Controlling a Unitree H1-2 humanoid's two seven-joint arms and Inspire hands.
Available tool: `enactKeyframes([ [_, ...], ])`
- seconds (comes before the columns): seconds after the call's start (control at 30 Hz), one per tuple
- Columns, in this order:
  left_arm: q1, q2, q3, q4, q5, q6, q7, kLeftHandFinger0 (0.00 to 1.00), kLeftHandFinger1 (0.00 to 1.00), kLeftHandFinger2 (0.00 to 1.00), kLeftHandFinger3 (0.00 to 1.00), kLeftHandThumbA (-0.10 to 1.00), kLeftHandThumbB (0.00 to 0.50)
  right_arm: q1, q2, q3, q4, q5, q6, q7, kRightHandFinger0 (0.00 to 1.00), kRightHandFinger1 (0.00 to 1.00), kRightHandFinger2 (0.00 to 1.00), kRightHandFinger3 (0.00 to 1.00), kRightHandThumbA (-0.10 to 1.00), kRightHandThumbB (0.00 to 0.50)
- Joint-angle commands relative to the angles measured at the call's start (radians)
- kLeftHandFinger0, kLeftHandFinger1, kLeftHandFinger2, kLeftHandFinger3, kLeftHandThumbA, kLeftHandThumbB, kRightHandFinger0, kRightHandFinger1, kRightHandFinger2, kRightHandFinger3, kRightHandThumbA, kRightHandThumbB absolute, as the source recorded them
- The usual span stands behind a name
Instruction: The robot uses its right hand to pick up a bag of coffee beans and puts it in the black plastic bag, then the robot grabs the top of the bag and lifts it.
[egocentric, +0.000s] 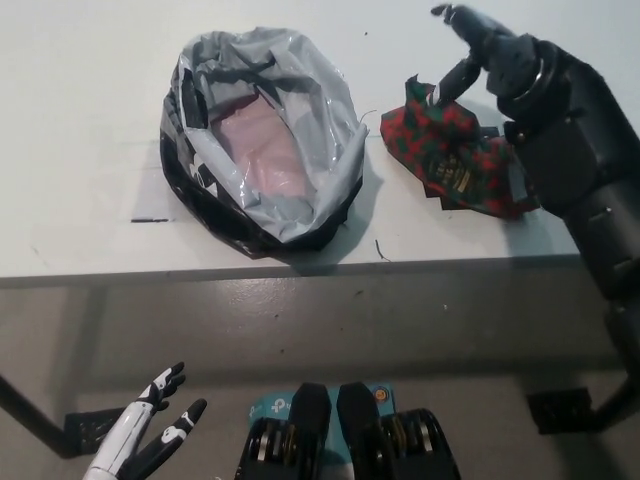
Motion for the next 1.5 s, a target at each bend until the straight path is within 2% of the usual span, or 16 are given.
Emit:
enactKeyframes([
  [0.0,-0.001,0.006,0.012,-0.033,0.010,-0.034,-0.002,1.00,1.00,1.00,1.00,0.85,0.194,-0.077,0.005,-0.018,0.075,0.047,-0.016,-0.052,1.00,1.00,1.00,1.00,0.93,0.500],
  [0.83,0.005,-0.002,0.025,-0.031,0.019,-0.044,0.001,1.00,1.00,1.00,1.00,0.86,0.193,-0.037,0.032,-0.011,0.397,0.144,-0.176,-0.111,1.00,1.00,1.00,1.00,0.96,0.500],
  [0.9,0.002,-0.002,0.024,-0.029,0.021,-0.046,0.001,1.00,1.00,1.00,1.00,0.85,0.192,-0.026,0.038,-0.010,0.395,0.143,-0.173,-0.141,1.00,1.00,1.00,1.00,0.89,0.500],
  [0.93,0.001,-0.005,0.026,-0.026,0.015,-0.047,0.000,1.00,1.00,1.00,1.00,0.84,0.195,-0.014,0.048,-0.015,0.391,0.144,-0.178,-0.199,1.00,1.00,1.00,1.00,0.74,0.465],
  [1.0,0.000,-0.005,0.028,-0.026,0.007,-0.047,-0.003,1.00,1.00,1.00,1.00,0.84,0.194,0.005,0.062,-0.014,0.393,0.136,-0.205,-0.304,0.79,0.92,0.99,1.00,0.40,0.295],
  [1.03,-0.001,-0.004,0.028,-0.024,0.009,-0.049,-0.002,1.00,1.00,1.00,1.00,0.84,0.194,0.014,0.067,-0.007,0.396,0.126,-0.220,-0.358,0.58,0.68,0.70,0.85,0.13,0.278],
  [1.07,-0.003,-0.003,0.028,-0.024,0.010,-0.050,-0.002,1.00,1.00,1.00,1.00,0.84,0.193,0.016,0.071,-0.002,0.399,0.121,-0.224,-0.383,0.46,0.58,0.64,0.76,0.06,0.282],
  [1.1,-0.003,-0.002,0.028,-0.025,0.008,-0.046,-0.004,1.00,1.00,1.00,1.00,0.84,0.194,0.021,0.073,-0.004,0.400,0.122,-0.233,-0.405,0.20,0.31,0.42,0.51,-0.07,0.242],
  [1.13,-0.003,-0.003,0.029,-0.029,0.006,-0.037,-0.006,1.00,1.00,1.00,1.00,0.84,0.196,0.030,0.078,-0.019,0.403,0.136,-0.248,-0.440,0.04,0.22,0.36,0.40,-0.09,0.205],
  [1.2,-0.005,-0.001,0.030,-0.036,0.006,-0.032,-0.008,1.00,1.00,1.00,1.00,0.84,0.197,0.038,0.081,-0.096,0.403,0.216,-0.277,-0.458,0.00,0.22,0.50,0.49,-0.10,0.179],
  [1.23,-0.010,0.001,0.032,-0.034,0.006,-0.032,-0.008,1.00,1.00,1.00,1.00,0.84,0.199,0.037,0.080,-0.126,0.404,0.245,-0.291,-0.462,0.06,0.40,0.71,0.73,-0.10,0.188],
  [1.3,-0.015,0.001,0.032,-0.027,0.004,-0.036,-0.008,1.00,1.00,1.00,1.00,0.85,0.208,0.037,0.074,-0.162,0.402,0.272,-0.307,-0.457,0.18,0.55,0.81,0.72,-0.10,0.204],
  [1.33,-0.016,0.000,0.032,-0.025,0.005,-0.037,-0.008,1.00,1.00,1.00,1.00,0.85,0.204,0.035,0.072,-0.185,0.401,0.290,-0.302,-0.451,0.15,0.50,0.78,0.83,-0.10,0.207],
  [1.37,-0.017,0.000,0.032,-0.023,0.006,-0.038,-0.008,1.00,1.00,1.00,1.00,0.85,0.203,0.032,0.071,-0.202,0.402,0.300,-0.298,-0.448,0.12,0.50,0.79,0.76,-0.10,0.208],
  [1.4,-0.020,0.001,0.030,-0.022,0.011,-0.039,-0.007,1.00,1.00,1.00,1.00,0.85,0.193,0.029,0.067,-0.249,0.398,0.331,-0.304,-0.444,0.06,0.49,0.79,0.58,-0.09,0.203],
  [1.47,-0.022,0.001,0.029,-0.019,0.011,-0.042,-0.007,1.00,1.00,1.00,1.00,0.85,0.190,0.031,0.062,-0.280,0.399,0.348,-0.335,-0.435,0.09,0.53,0.82,0.54,-0.08,0.188],
])
